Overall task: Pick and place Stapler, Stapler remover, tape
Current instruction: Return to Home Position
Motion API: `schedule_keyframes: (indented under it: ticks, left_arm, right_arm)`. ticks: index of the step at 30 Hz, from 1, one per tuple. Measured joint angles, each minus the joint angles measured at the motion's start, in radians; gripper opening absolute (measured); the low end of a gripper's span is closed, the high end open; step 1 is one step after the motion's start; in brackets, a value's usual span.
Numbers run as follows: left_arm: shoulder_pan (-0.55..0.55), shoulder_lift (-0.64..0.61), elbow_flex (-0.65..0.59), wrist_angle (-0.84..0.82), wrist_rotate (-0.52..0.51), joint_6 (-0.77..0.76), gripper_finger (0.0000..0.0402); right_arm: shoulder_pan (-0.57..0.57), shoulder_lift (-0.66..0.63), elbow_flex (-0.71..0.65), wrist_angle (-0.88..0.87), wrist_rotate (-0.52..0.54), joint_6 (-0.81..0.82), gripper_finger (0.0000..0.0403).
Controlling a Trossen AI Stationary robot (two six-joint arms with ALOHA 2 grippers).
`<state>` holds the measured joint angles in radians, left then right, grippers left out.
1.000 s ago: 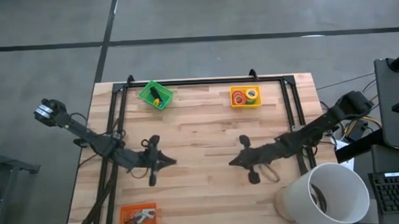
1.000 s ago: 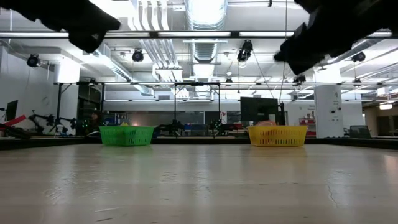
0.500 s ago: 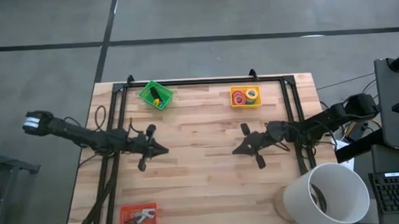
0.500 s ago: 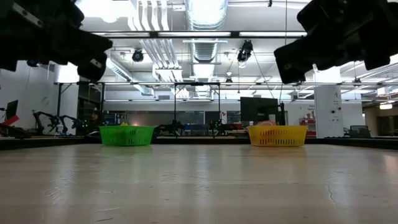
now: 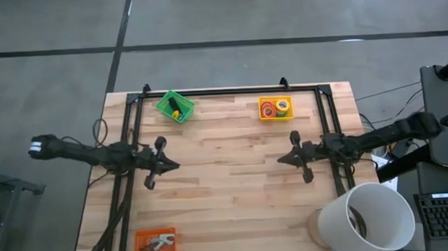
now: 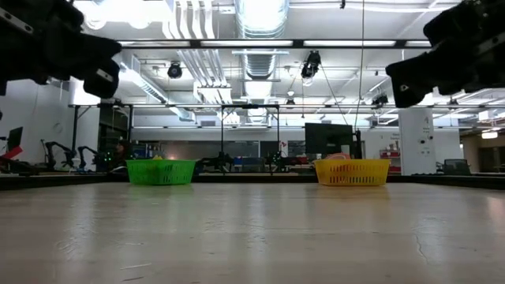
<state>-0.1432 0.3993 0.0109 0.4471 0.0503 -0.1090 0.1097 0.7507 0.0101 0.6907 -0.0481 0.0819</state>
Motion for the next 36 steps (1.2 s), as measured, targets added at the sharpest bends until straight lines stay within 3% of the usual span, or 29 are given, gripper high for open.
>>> schedule_keyframes:
  ticks: [20, 25, 36]
  left_arm:
    - [0.000, -0.398, -0.003, -0.428, -0.019, 0.051, 0.0028]
    - [0.000, -0.387, -0.003, -0.429, -0.023, 0.083, 0.0025]
    - [0.000, -0.370, -0.004, -0.429, -0.027, 0.046, 0.0029]
  right_arm:
    - [0.000, -0.643, 0.000, -0.683, 0.051, -0.114, 0.0008]
    - [-0.001, -0.718, 0.001, -0.685, 0.049, -0.124, 0.0009]
    - [-0.001, -0.716, 0.001, -0.686, 0.049, -0.013, 0.0009]
